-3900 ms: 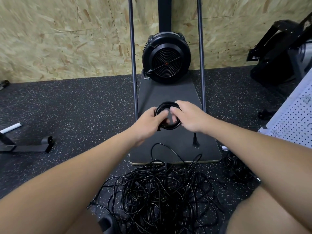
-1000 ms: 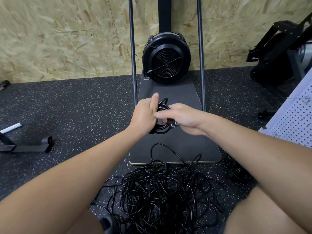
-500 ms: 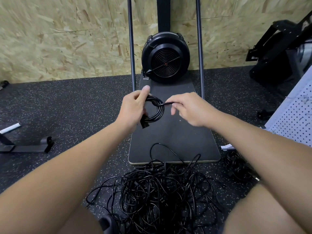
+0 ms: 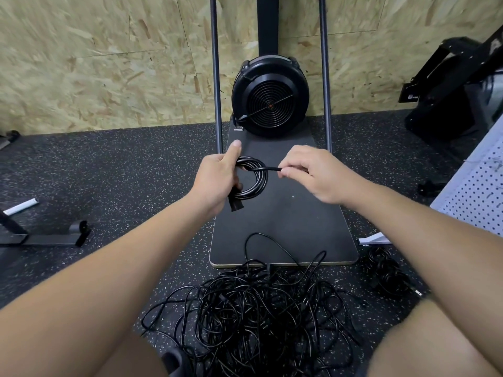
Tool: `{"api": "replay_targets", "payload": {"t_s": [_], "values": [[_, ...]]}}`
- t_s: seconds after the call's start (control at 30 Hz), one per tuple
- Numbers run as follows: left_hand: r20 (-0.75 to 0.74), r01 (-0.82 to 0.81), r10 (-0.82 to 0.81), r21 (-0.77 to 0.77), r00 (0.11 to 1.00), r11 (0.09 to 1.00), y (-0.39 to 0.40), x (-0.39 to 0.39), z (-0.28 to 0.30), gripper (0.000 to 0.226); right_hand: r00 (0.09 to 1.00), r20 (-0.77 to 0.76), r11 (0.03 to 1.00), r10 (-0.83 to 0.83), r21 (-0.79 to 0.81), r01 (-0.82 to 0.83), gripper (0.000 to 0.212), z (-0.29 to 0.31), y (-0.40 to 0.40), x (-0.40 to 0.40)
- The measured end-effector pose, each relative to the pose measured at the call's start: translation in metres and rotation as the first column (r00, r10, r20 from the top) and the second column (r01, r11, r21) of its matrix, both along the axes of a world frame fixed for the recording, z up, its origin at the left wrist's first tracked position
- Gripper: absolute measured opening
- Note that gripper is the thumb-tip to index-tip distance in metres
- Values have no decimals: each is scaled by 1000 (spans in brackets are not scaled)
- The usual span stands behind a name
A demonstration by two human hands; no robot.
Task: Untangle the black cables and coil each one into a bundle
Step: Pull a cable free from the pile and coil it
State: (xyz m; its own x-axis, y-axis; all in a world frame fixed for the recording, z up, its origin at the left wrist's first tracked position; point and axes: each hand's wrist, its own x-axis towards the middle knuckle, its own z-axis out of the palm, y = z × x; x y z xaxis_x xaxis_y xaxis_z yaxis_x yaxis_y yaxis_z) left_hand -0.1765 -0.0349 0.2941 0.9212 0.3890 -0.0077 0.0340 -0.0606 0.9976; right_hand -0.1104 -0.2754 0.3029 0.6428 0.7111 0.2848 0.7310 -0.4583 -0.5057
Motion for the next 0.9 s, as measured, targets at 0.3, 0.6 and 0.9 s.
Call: {"api": "replay_targets", "payload": {"t_s": [0.3, 0.6, 0.9], "values": [[3, 27, -27, -133, 1000, 991, -8, -5, -5, 48, 972, 219, 982, -91, -144, 125, 22, -8, 19, -6], [46, 58, -49, -218, 998, 974, -13, -5, -5, 49, 978, -84, 981, -192, -6, 193, 25, -14, 32, -17], [150, 78, -114, 226, 982, 971, -21, -10, -2, 30, 764, -619, 773, -182, 390, 500, 26, -10, 42, -17]]}}
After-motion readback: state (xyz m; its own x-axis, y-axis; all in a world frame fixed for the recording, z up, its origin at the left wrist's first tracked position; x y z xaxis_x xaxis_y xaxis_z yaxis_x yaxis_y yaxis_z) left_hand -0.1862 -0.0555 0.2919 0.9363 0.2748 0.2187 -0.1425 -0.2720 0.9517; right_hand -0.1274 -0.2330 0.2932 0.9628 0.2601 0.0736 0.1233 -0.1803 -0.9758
